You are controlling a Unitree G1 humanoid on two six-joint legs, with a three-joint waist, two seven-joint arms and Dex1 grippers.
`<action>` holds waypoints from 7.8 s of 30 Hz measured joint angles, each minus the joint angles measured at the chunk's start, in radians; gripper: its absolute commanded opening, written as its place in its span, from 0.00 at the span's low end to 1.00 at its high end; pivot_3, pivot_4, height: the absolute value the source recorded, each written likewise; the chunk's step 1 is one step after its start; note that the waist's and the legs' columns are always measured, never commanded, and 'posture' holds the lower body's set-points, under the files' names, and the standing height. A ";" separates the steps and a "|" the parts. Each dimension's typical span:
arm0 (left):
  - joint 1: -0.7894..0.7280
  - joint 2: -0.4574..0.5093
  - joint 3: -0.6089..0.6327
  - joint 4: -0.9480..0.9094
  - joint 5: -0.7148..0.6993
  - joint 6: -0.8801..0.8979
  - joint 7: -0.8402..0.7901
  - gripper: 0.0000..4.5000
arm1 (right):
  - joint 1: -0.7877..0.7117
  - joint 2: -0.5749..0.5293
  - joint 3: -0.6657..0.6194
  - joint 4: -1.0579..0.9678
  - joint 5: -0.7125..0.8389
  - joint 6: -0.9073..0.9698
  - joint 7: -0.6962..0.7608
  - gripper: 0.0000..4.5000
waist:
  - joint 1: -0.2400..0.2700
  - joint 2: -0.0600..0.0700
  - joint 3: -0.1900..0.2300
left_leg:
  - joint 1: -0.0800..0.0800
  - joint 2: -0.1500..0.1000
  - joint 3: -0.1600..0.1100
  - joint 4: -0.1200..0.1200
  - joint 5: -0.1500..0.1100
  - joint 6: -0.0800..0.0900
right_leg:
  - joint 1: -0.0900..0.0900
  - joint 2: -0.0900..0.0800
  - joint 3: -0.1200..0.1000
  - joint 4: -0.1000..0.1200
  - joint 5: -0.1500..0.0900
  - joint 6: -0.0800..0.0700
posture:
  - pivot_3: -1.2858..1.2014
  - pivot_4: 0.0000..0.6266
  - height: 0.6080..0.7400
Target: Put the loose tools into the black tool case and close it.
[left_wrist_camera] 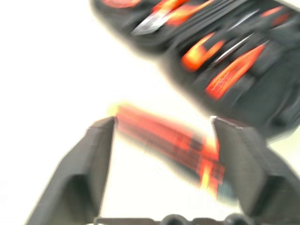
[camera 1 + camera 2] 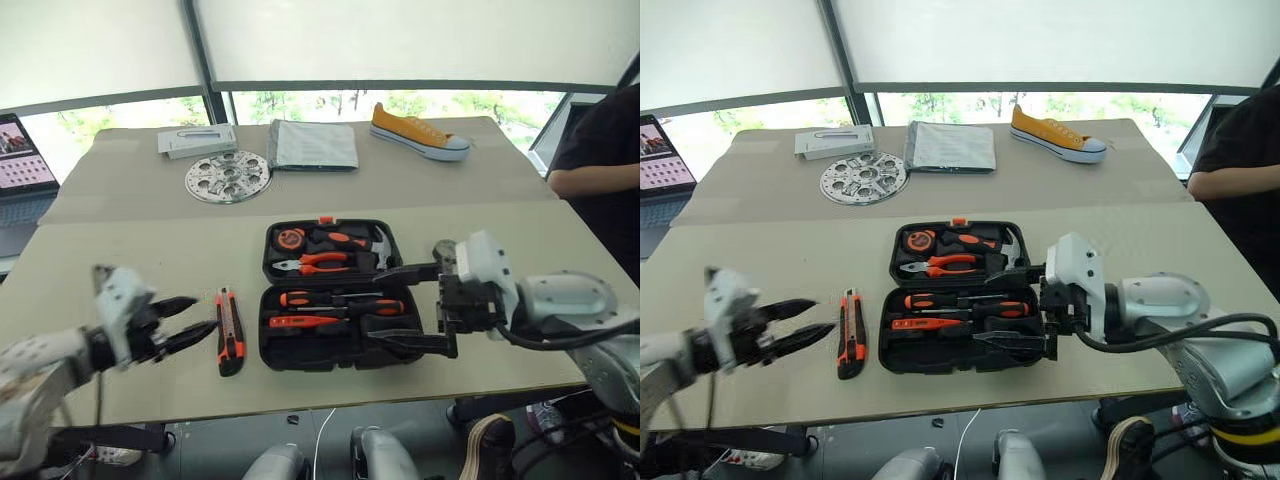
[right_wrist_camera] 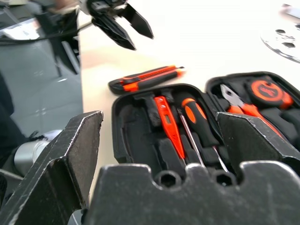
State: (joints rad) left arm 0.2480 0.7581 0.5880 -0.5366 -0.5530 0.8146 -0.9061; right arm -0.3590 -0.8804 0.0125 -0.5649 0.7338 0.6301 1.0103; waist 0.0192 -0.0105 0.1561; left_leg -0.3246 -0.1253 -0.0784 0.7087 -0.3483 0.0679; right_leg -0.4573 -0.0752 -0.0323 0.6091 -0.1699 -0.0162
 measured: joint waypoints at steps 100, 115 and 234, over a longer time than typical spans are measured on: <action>-1.217 -0.100 -1.324 0.445 0.269 0.150 -0.503 0.34 | 0.485 -0.065 -0.297 -0.348 0.033 0.067 -0.230 1.00 | 0.003 -0.002 0.001 | -0.004 0.000 -0.003 0.004 0.002 0.001 | -0.003 -0.001 -0.005 0.003 -0.002 -0.004 | 0.52 0.24 1.00; -1.197 -0.119 -1.271 0.433 0.252 0.111 -0.536 0.99 | 0.477 -0.065 -0.307 -0.357 0.072 0.087 -0.294 1.00 | 0.021 -0.002 0.001 | -0.002 0.000 -0.003 0.006 0.002 0.001 | -0.001 -0.001 -0.005 0.003 -0.002 -0.004 | 0.52 0.24 1.00; -0.906 -0.075 -0.651 0.418 0.048 -0.281 -0.436 1.00 | -0.630 0.189 0.276 1.552 -0.809 -0.484 -0.094 0.04 | -0.026 0.001 -0.001 | -0.006 0.000 -0.001 0.009 0.001 0.003 | -0.006 -0.002 -0.006 0.003 0.000 -0.004 | 0.52 0.24 1.00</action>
State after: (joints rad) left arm -0.6576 0.6835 -0.0630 -0.1183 -0.5053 0.5337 -1.3417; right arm -0.9893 -0.6912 0.2885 0.9873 -0.0750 0.1457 0.9164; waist -0.0067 -0.0098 0.1554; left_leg -0.3308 -0.1251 -0.0796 0.7174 -0.3476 0.0711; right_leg -0.4630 -0.0773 -0.0387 0.6124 -0.1696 -0.0204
